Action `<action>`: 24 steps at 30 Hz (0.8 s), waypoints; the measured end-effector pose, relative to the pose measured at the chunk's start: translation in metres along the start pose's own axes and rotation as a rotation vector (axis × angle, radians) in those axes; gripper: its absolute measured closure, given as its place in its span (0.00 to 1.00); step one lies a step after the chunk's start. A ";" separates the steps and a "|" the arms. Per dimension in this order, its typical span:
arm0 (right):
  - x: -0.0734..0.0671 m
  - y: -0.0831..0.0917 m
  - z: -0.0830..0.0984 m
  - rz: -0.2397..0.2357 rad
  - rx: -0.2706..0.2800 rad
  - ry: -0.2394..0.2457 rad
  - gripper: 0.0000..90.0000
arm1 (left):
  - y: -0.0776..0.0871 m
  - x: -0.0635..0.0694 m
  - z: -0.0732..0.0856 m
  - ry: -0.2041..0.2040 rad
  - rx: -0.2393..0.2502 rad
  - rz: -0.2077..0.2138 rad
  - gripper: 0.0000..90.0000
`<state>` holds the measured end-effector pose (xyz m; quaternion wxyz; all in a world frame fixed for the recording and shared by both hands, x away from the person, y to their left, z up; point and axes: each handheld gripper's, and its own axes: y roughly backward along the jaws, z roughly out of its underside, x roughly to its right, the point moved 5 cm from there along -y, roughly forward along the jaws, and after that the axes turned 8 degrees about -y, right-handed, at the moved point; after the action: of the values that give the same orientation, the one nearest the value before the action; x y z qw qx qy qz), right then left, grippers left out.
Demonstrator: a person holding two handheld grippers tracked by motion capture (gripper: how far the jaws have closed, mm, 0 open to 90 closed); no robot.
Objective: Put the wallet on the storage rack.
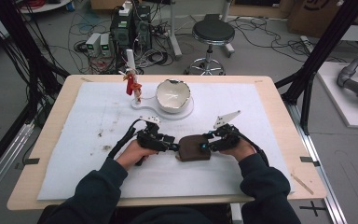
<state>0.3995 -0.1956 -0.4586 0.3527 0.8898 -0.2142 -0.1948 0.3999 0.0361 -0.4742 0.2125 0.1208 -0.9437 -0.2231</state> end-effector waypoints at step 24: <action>0.032 -0.001 -0.001 0.128 0.149 -0.197 0.51 | -0.037 -0.012 -0.024 -0.098 -0.049 -0.089 0.55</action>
<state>0.4271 -0.2113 -0.4652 0.2746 0.8747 -0.3177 -0.2419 0.4266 -0.0012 -0.4769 0.1589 0.1462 -0.9409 -0.2608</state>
